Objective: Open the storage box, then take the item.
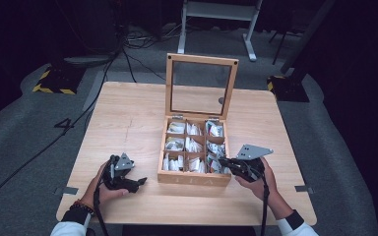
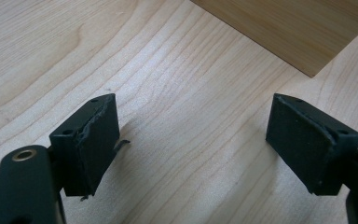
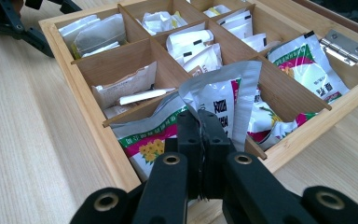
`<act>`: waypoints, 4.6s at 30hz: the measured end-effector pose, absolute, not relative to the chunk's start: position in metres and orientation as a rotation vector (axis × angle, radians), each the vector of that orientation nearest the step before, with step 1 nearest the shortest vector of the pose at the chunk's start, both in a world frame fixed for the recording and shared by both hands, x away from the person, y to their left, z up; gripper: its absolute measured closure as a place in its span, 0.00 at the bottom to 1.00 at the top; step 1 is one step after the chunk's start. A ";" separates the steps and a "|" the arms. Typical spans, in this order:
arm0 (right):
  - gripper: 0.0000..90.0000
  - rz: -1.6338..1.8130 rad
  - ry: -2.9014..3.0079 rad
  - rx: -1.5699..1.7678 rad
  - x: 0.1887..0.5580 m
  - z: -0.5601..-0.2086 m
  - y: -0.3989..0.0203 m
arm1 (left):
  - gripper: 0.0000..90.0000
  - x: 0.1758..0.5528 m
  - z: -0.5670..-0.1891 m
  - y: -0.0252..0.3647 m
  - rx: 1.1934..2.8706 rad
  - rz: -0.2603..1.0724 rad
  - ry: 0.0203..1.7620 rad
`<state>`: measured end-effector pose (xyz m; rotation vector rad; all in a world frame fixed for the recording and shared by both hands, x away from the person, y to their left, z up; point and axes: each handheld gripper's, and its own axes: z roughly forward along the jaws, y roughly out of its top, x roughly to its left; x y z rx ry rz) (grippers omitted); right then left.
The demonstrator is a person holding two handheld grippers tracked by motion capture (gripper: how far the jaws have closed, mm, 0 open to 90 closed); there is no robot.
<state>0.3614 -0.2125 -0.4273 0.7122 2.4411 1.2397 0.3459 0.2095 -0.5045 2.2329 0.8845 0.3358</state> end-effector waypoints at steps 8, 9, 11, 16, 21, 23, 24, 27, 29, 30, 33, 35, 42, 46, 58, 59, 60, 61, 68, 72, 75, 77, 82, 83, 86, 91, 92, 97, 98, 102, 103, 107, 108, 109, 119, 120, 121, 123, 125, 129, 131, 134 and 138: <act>0.99 1.285 2.405 0.717 0.360 -0.421 -0.217 | 0.20 0.347 -0.505 0.210 2.236 0.331 0.874; 0.99 1.293 2.398 0.718 0.360 -0.420 -0.217 | 0.20 0.347 -0.505 0.210 2.237 0.329 0.873; 0.99 1.311 2.387 0.718 0.359 -0.417 -0.218 | 0.20 0.347 -0.505 0.210 2.236 0.329 0.874; 0.99 1.349 2.361 0.714 0.358 -0.412 -0.224 | 0.20 0.347 -0.504 0.210 2.240 0.330 0.869; 0.99 1.392 2.331 0.715 0.357 -0.405 -0.228 | 0.20 0.347 -0.504 0.210 2.237 0.331 0.875; 0.99 1.410 2.320 0.705 0.357 -0.403 -0.229 | 0.20 0.347 -0.504 0.210 2.237 0.332 0.875; 0.99 1.420 2.317 0.703 0.357 -0.402 -0.230 | 0.20 0.347 -0.504 0.210 2.237 0.331 0.875; 0.99 1.444 2.307 0.685 0.355 -0.399 -0.231 | 0.20 0.347 -0.504 0.210 2.237 0.332 0.876; 0.99 1.453 2.304 0.676 0.354 -0.396 -0.232 | 0.20 0.346 -0.504 0.210 2.235 0.333 0.882; 0.99 1.462 2.300 0.671 0.353 -0.395 -0.232 | 0.20 0.346 -0.504 0.210 2.235 0.333 0.882; 0.99 1.477 2.296 0.654 0.350 -0.392 -0.231 | 0.20 0.346 -0.504 0.211 2.238 0.340 0.883; 0.99 1.485 2.293 0.641 0.347 -0.390 -0.230 | 0.20 0.346 -0.504 0.211 2.234 0.337 0.885; 0.99 1.517 2.301 0.599 0.339 -0.383 -0.226 | 0.20 0.346 -0.505 0.211 2.230 0.336 0.889; 0.99 1.555 2.314 0.585 0.334 -0.379 -0.223 | 0.19 0.346 -0.505 0.211 2.232 0.336 0.888; 0.99 1.580 2.401 0.481 0.315 -0.378 -0.201 | 0.19 0.346 -0.505 0.211 2.230 0.335 0.889; 0.99 1.575 2.406 0.473 0.315 -0.379 -0.200 | 0.19 0.346 -0.505 0.211 2.231 0.333 0.889; 0.99 1.577 2.410 0.472 0.314 -0.380 -0.199 | 0.20 0.346 -0.505 0.211 2.231 0.335 0.890; 0.99 1.574 2.413 0.469 0.314 -0.380 -0.198 | 0.20 0.346 -0.505 0.211 2.231 0.335 0.890; 0.99 1.549 2.454 0.419 0.309 -0.384 -0.191 | 0.19 0.346 -0.505 0.211 2.231 0.335 0.889; 0.99 1.520 2.491 0.379 0.305 -0.388 -0.185 | 0.19 0.346 -0.505 0.211 2.230 0.335 0.889; 0.99 1.491 2.524 0.341 0.302 -0.392 -0.180 | 0.20 0.346 -0.505 0.211 2.231 0.337 0.889; 0.99 1.491 2.541 0.328 0.301 -0.394 -0.177 | 0.20 0.346 -0.505 0.211 2.232 0.336 0.888; 0.99 1.437 2.591 0.291 0.297 -0.403 -0.170 | 0.19 0.346 -0.505 0.211 2.232 0.337 0.888; 0.99 1.432 2.601 0.288 0.297 -0.405 -0.169 | 0.20 0.346 -0.505 0.211 2.231 0.337 0.888; 0.99 1.413 2.628 0.268 0.295 -0.411 -0.167 | 0.19 0.346 -0.505 0.211 2.231 0.335 0.889; 0.99 1.359 2.695 0.247 0.294 -0.426 -0.163 | 0.19 0.346 -0.505 0.211 2.231 0.335 0.890; 0.99 1.353 2.704 0.248 0.294 -0.428 -0.162 | 0.19 0.346 -0.505 0.211 2.231 0.337 0.888; 0.98 1.273 2.745 0.234 0.296 -0.440 -0.158 | 0.19 0.346 -0.505 0.211 2.230 0.335 0.889; 0.98 1.262 2.755 0.239 0.296 -0.441 -0.158 | 0.20 0.346 -0.505 0.211 2.231 0.335 0.889; 0.98 1.218 2.768 0.248 0.299 -0.447 -0.157 | 0.20 0.346 -0.505 0.211 2.231 0.335 0.889; 0.98 1.208 2.773 0.253 0.300 -0.449 -0.157 | 0.20 0.346 -0.505 0.211 2.231 0.335 0.889; 0.98 1.134 2.787 0.257 0.303 -0.458 -0.154 | 0.19 0.346 -0.505 0.211 2.231 0.335 0.889; 0.98 1.125 2.791 0.258 0.304 -0.459 -0.153 | 0.20 0.346 -0.505 0.211 2.231 0.335 0.890; 0.98 1.125 2.791 0.258 0.304 -0.459 -0.153 | 0.20 0.346 -0.505 0.211 2.231 0.335 0.890; 0.96 1.107 2.788 0.271 0.307 -0.465 -0.148 | 0.19 0.346 -0.505 0.211 2.232 0.336 0.888; 0.95 1.106 2.789 0.270 0.306 -0.465 -0.146 | 0.19 0.346 -0.505 0.211 2.232 0.336 0.888; 0.94 1.106 2.788 0.272 0.306 -0.465 -0.144 | 0.19 0.346 -0.505 0.211 2.232 0.336 0.888; 0.92 1.098 2.796 0.256 0.305 -0.467 -0.140 | 0.19 0.346 -0.505 0.211 2.232 0.337 0.889; 0.91 1.087 2.795 0.256 0.304 -0.468 -0.137 | 0.19 0.346 -0.505 0.211 2.232 0.336 0.888; 0.84 1.076 2.789 0.269 0.305 -0.470 -0.134 | 0.19 0.346 -0.505 0.211 2.232 0.336 0.888; 0.82 1.098 2.802 0.279 0.307 -0.471 -0.134 | 0.19 0.346 -0.505 0.211 2.232 0.335 0.888; 0.76 1.116 2.813 0.304 0.309 -0.474 -0.135 | 0.19 0.346 -0.505 0.211 2.232 0.336 0.888; 0.71 1.117 2.823 0.307 0.308 -0.476 -0.135 | 0.19 0.346 -0.505 0.211 2.232 0.336 0.888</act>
